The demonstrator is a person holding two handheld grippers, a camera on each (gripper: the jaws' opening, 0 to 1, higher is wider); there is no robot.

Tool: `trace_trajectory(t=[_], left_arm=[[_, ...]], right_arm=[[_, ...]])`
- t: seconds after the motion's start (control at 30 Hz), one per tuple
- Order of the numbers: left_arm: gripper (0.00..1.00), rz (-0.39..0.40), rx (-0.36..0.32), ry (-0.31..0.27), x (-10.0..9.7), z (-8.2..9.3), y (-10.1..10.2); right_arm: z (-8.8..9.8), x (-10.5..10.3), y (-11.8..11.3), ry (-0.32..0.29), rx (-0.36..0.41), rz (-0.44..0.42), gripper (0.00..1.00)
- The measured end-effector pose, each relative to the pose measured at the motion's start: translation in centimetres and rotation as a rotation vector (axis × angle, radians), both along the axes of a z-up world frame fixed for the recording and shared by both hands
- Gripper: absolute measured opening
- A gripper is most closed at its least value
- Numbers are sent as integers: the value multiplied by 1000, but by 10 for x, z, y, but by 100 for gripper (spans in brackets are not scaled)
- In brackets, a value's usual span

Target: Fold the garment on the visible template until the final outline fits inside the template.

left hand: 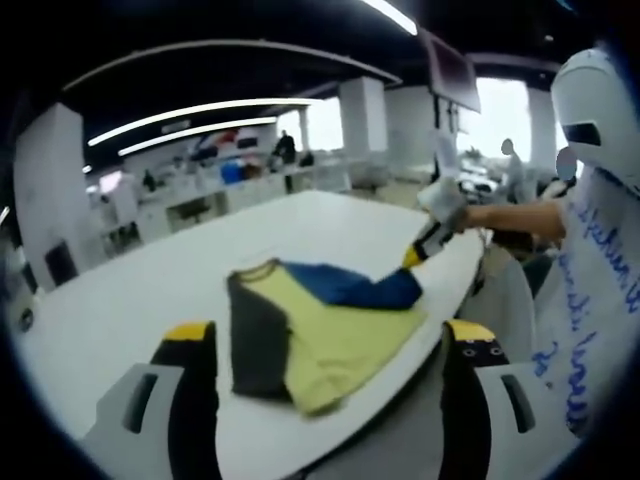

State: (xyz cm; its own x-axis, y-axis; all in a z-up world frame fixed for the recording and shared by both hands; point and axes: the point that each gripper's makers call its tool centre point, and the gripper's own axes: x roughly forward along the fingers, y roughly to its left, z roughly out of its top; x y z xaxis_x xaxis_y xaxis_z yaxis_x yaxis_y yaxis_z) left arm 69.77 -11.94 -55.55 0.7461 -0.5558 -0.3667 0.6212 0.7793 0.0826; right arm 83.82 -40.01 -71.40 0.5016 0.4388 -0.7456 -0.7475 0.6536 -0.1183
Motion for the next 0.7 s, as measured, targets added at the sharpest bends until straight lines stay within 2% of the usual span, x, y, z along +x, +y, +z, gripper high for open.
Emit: trace_trajectory(t=[0.17, 0.33, 0.43, 0.53, 0.7], left_arm=[[89, 5, 5, 2, 0, 0, 1], [89, 12, 8, 8, 0, -1, 2], [88, 17, 12, 10, 0, -2, 3], [88, 21, 13, 8, 0, -1, 4], [88, 23, 17, 10, 0, 0, 3]], right_arm=[[-9, 7, -17, -6, -49, -22, 1], [-17, 11, -32, 16, -33, -67, 1], [-23, 16, -48, 13, -63, -95, 1], [-25, 21, -62, 1, -93, -110, 1], [-24, 31, -83, -17, -103, -158, 1]])
